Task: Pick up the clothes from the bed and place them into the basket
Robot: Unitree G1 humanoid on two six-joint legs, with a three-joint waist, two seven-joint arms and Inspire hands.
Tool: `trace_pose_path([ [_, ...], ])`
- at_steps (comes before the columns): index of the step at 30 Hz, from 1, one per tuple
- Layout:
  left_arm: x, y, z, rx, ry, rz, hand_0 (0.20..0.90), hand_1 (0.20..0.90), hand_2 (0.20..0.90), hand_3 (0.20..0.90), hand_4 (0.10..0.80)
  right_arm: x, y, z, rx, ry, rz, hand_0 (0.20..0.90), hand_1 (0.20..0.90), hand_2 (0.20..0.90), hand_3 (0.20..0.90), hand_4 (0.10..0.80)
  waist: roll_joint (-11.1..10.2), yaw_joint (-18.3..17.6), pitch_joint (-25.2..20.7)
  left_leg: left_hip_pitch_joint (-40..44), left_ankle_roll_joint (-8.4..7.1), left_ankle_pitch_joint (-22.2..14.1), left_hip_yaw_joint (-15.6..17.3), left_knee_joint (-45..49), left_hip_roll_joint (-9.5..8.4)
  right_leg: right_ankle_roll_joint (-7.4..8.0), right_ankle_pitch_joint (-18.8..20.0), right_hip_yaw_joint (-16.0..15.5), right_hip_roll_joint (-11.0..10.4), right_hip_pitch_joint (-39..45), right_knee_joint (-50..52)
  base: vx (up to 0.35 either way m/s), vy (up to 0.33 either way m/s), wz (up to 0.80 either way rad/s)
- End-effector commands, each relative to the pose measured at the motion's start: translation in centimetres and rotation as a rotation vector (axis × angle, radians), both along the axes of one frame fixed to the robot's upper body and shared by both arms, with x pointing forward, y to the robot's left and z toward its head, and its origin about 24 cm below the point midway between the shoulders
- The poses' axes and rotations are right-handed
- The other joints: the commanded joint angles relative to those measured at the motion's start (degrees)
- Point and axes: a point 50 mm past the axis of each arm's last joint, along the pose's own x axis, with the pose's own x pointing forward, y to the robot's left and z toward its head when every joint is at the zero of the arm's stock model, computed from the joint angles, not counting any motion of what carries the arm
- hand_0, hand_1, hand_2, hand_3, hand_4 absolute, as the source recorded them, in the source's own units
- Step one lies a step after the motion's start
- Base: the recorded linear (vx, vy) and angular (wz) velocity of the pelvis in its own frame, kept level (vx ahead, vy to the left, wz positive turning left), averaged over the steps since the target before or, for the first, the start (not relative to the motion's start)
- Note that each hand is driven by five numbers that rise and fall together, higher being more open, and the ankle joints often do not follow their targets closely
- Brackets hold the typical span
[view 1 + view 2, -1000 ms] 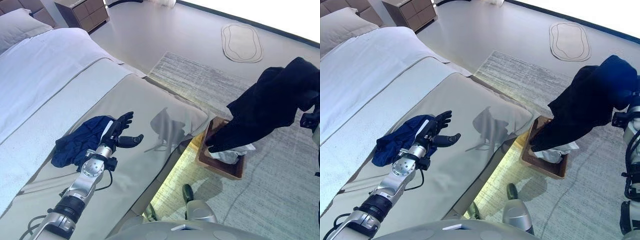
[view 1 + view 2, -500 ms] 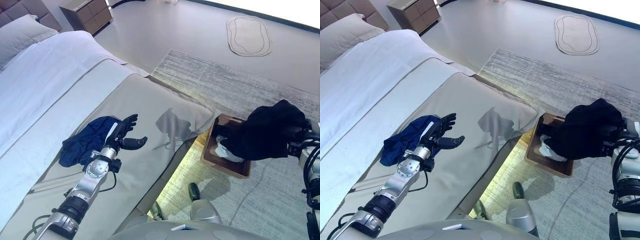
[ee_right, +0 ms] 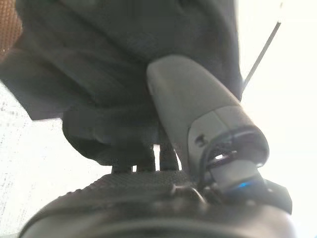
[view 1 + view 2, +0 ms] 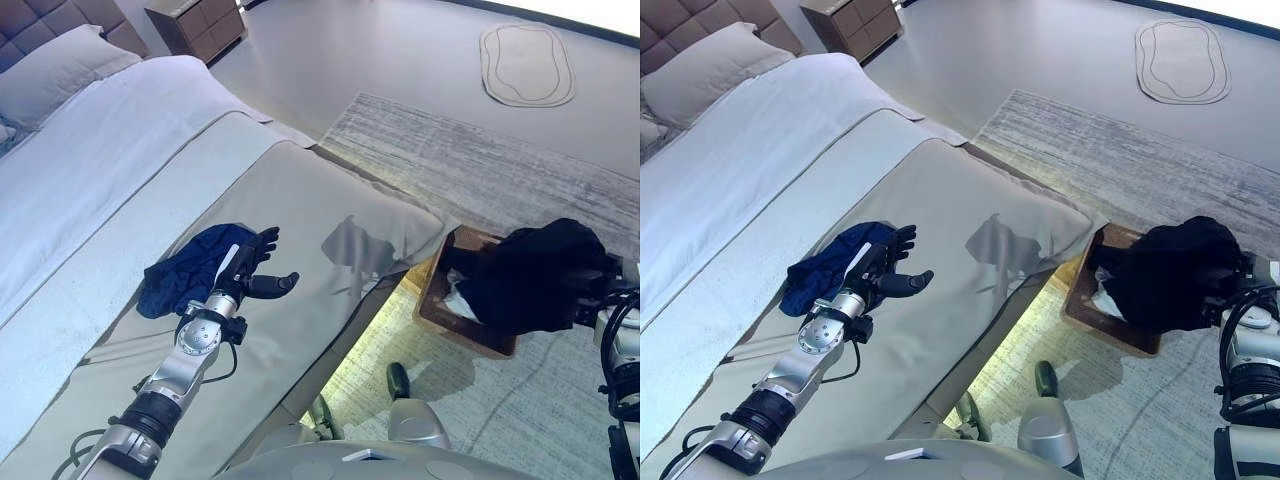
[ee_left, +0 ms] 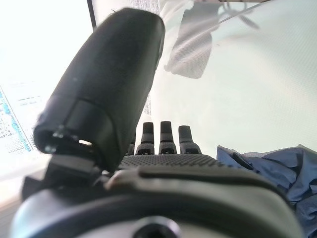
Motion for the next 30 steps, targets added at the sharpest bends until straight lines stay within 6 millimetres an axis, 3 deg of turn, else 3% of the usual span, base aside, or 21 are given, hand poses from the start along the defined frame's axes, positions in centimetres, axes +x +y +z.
trace_pose_path([
  [1, 2.5, -0.7, 4.6, -0.005, -0.214, -0.042, 0.900, 0.900, 0.900, 0.900, 0.800, 2.4, -0.5, 5.9, -0.188, -0.188, 0.046, 0.900, 0.900, 0.900, 0.900, 0.800, -3.5, 0.3, -1.5, -0.2, -3.60, -4.3, -3.1, 3.3, 2.31, -1.20, -3.5, -2.8, 1.7, 0.5, 2.3, 0.000, 0.000, 0.00],
  [18, 1.7, -0.1, 3.9, 0.001, -0.193, -0.029, 0.900, 0.900, 0.900, 0.900, 0.800, 1.9, 0.1, 5.4, -0.205, -0.147, 0.136, 0.900, 0.900, 0.900, 0.900, 0.800, -5.0, 0.5, -2.4, 0.4, -3.56, -4.3, -3.1, 3.5, 2.64, -1.35, -3.5, -3.0, 1.8, 1.3, 2.3, 0.019, 0.000, 0.01],
  [24, 1.6, 0.1, 3.5, 0.007, -0.184, -0.016, 0.900, 0.900, 0.900, 0.900, 0.800, 2.7, 1.0, 5.4, -0.164, -0.169, 0.208, 0.900, 0.900, 0.900, 0.900, 0.800, -5.8, 1.8, -2.6, 0.6, -3.52, -4.1, -3.8, 3.2, 2.50, -1.54, -4.0, -4.2, 1.5, 2.1, 2.5, 0.019, 0.003, 0.05],
  [30, 1.5, 0.8, 2.9, 0.030, -0.143, 0.005, 0.900, 0.900, 0.900, 0.900, 0.800, 4.4, 3.2, 5.8, -0.046, -0.263, 0.368, 0.900, 0.900, 0.900, 0.900, 0.800, -7.0, 4.1, -3.4, 0.4, -3.63, -3.6, -5.6, 3.3, 2.48, -1.97, -4.9, -6.3, 1.1, 3.2, 3.4, 0.016, -0.009, 0.15],
])
